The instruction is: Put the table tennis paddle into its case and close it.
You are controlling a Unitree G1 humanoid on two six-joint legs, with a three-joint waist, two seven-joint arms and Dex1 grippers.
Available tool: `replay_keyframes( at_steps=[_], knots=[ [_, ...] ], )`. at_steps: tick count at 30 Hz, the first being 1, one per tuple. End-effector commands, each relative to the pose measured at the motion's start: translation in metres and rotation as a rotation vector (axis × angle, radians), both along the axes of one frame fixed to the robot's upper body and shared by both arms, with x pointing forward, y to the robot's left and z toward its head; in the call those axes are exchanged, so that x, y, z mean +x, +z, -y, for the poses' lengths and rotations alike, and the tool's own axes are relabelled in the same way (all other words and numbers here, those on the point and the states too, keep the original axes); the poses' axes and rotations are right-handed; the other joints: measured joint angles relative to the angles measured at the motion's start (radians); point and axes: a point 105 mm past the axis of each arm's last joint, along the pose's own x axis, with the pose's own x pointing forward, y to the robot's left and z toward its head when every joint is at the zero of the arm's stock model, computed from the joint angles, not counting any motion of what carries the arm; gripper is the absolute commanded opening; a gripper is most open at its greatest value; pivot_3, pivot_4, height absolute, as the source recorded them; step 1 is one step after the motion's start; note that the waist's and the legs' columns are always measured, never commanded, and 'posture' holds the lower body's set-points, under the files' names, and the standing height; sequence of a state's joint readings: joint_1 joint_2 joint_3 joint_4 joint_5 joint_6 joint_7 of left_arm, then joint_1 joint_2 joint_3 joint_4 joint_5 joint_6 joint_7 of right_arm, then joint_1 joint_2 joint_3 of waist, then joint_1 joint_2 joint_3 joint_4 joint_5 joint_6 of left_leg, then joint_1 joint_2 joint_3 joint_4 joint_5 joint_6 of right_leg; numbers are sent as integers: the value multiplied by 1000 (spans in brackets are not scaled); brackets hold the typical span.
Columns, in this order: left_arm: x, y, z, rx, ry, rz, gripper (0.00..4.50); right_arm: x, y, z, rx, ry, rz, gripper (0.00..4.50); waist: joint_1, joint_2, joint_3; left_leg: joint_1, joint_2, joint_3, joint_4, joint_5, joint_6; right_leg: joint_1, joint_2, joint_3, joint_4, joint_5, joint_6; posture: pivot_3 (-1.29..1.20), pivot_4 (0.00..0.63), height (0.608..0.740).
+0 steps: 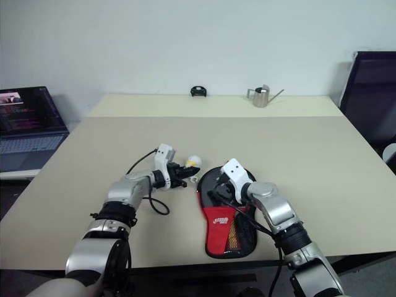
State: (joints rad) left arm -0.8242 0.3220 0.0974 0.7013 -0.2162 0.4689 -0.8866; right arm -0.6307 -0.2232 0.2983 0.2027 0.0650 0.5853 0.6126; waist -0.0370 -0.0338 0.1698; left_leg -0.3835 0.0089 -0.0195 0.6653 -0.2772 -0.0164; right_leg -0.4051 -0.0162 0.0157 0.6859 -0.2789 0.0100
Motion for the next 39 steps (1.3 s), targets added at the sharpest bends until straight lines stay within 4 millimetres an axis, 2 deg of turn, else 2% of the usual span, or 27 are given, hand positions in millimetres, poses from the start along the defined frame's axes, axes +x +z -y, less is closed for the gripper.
replay_keyframes(
  at_steps=[1,5,9,13,16,22,26,31,39],
  knots=[
    [-3,30,6,-23,-49,80,310,-7,-43,9,-112,-27,-115,4500,0,0,-1,0,0,0,0,0,0,0,0,0,1,0,0,0,150,740],
    [9,52,16,-33,-51,126,309,-8,-51,10,-124,-35,-131,4500,3,-1,-3,3,0,0,0,0,0,1,0,0,4,0,0,0,150,740],
    [17,58,19,1,-55,145,309,-11,-56,4,-121,-34,-142,4500,1,0,-7,4,-1,0,1,1,-2,1,0,0,7,0,0,0,150,740],
    [30,51,25,96,-22,166,309,-16,-61,0,-107,-43,-160,4500,-5,0,-8,5,0,0,1,2,-3,2,1,0,7,0,0,0,150,740],
    [36,37,29,188,7,167,308,-21,-65,-3,-94,-57,-176,4500,-6,0,-11,5,0,0,1,2,-3,2,1,1,7,0,0,0,150,740],
    [36,9,43,281,-3,124,308,-30,-71,-7,-79,-81,-198,4500,-7,0,-16,5,0,0,1,2,-3,2,1,0,7,0,0,0,150,740],
    [36,2,51,328,6,125,308,-33,-71,-6,-70,-110,-206,4500,-6,0,-17,4,0,-1,0,2,-3,1,2,0,7,0,0,0,150,740],
    [41,6,58,375,36,163,308,-40,-73,2,-72,-149,-223,4500,-1,-1,-19,4,-1,-1,0,2,-3,2,2,0,5,0,0,0,150,740],
    [48,24,63,407,74,229,308,-47,-79,28,-93,-211,-243,4500,8,-1,-19,3,-1,-2,0,2,-3,2,2,-2,3,0,1,0,150,740]
  ],
)
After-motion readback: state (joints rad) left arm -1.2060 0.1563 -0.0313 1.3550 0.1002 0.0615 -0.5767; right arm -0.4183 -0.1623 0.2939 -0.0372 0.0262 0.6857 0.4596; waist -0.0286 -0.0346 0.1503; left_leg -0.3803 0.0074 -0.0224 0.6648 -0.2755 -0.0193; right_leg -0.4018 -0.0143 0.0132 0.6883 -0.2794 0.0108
